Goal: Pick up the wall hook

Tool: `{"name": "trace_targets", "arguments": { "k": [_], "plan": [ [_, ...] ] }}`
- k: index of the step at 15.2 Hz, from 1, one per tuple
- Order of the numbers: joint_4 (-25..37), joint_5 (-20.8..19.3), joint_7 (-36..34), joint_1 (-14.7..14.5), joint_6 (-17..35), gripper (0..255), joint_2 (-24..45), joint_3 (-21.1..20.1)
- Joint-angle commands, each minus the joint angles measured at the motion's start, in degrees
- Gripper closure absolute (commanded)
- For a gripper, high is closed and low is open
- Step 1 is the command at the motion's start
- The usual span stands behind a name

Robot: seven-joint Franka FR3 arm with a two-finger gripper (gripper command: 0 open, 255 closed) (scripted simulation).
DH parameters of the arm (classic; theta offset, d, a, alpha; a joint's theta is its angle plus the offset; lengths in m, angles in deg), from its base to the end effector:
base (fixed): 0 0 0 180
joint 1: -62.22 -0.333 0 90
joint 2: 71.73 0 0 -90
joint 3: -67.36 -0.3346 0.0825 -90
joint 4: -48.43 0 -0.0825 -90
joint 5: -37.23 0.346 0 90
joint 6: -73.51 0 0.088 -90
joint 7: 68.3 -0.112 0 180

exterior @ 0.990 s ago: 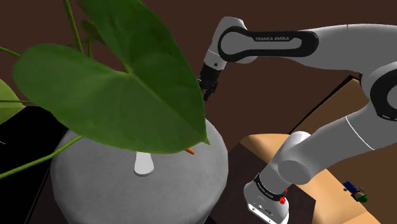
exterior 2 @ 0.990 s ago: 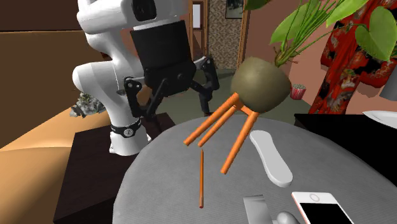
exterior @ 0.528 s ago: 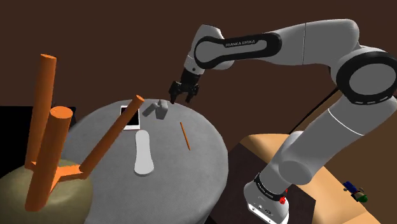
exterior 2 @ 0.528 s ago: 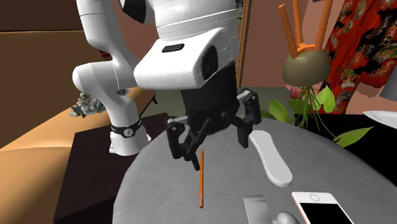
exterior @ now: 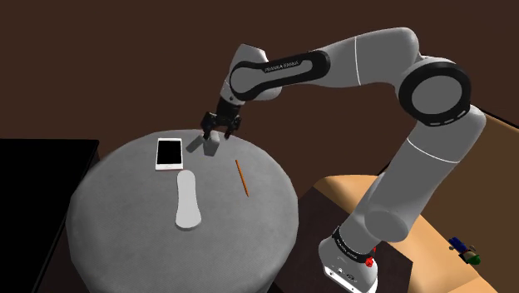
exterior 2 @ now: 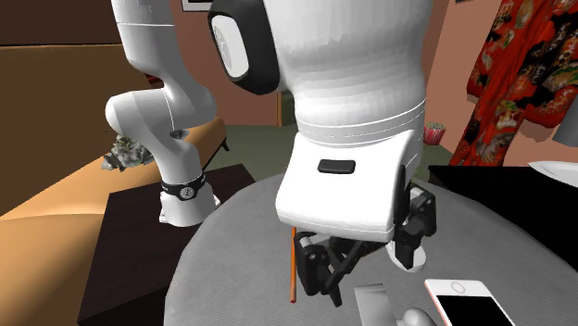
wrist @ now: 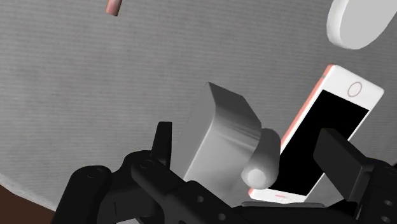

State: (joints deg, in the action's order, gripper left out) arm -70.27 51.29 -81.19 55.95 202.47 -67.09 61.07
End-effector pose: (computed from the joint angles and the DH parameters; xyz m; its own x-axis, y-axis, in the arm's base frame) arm 0.5283 0.1245 0.4369 0.9874 -0.1549 0.0321 -0.1439 -0.9638 -0.2244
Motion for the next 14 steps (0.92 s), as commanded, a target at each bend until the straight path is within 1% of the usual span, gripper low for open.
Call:
{"name": "trace_targets", "arguments": {
  "k": [1, 4, 6, 7, 14],
  "plan": [
    [-0.5, 0.2, 0.2, -0.1, 1.6, 0, 1.0, -0.1],
    [-1.5, 0.5, 0.7, -0.1, 3.7, 0, 2.1, -0.1],
    [-1.7, 0.5, 0.8, -0.1, 4.1, 0, 2.3, -0.1],
    [-1.8, 0.5, 0.9, -0.1, 4.1, 255, 2.3, -0.1],
    [-1.7, 0.5, 0.9, -0.1, 4.1, 255, 2.3, -0.1]
  ]
}}
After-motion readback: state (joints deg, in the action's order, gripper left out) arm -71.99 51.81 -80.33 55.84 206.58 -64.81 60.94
